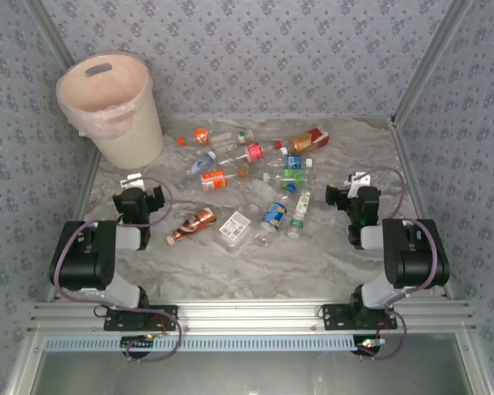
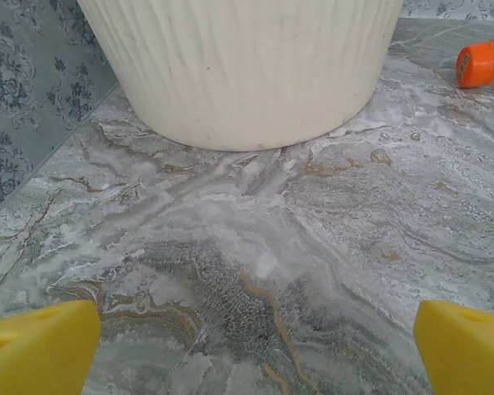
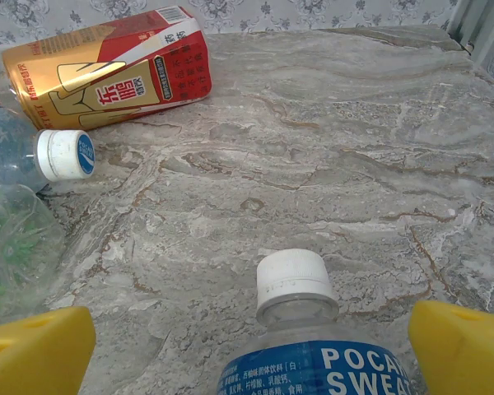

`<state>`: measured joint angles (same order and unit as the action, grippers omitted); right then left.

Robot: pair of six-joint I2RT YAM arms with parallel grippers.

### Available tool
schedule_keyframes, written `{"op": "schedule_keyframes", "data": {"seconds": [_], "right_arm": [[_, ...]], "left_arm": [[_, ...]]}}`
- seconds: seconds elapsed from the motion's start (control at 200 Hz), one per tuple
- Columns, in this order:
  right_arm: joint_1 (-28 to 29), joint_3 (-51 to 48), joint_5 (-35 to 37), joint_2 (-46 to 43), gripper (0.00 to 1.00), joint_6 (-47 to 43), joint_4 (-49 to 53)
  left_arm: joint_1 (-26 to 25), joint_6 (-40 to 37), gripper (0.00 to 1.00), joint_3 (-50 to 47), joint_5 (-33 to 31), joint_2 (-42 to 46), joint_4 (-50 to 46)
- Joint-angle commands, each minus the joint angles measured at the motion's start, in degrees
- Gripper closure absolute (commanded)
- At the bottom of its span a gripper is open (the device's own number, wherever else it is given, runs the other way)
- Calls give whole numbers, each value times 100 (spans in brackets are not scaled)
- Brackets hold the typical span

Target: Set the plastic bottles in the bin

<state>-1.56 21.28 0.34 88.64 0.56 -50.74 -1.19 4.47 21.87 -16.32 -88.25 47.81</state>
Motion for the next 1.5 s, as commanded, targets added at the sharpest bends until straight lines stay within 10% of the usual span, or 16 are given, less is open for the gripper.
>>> {"op": "schedule_keyframes", "data": {"seconds": [0.0, 1.129, 1.494], "right_arm": [[18, 9, 84, -22, 0, -47, 80], [7, -187, 142, -289, 0, -12, -116], [-138, 687, 584, -1674, 0, 766, 2882]], "left_arm": [[-30, -43, 2, 37, -97, 44, 171], [-30, -64, 2, 48, -5, 236, -14], [-93, 247, 2, 365, -147, 1350, -1755]]}}
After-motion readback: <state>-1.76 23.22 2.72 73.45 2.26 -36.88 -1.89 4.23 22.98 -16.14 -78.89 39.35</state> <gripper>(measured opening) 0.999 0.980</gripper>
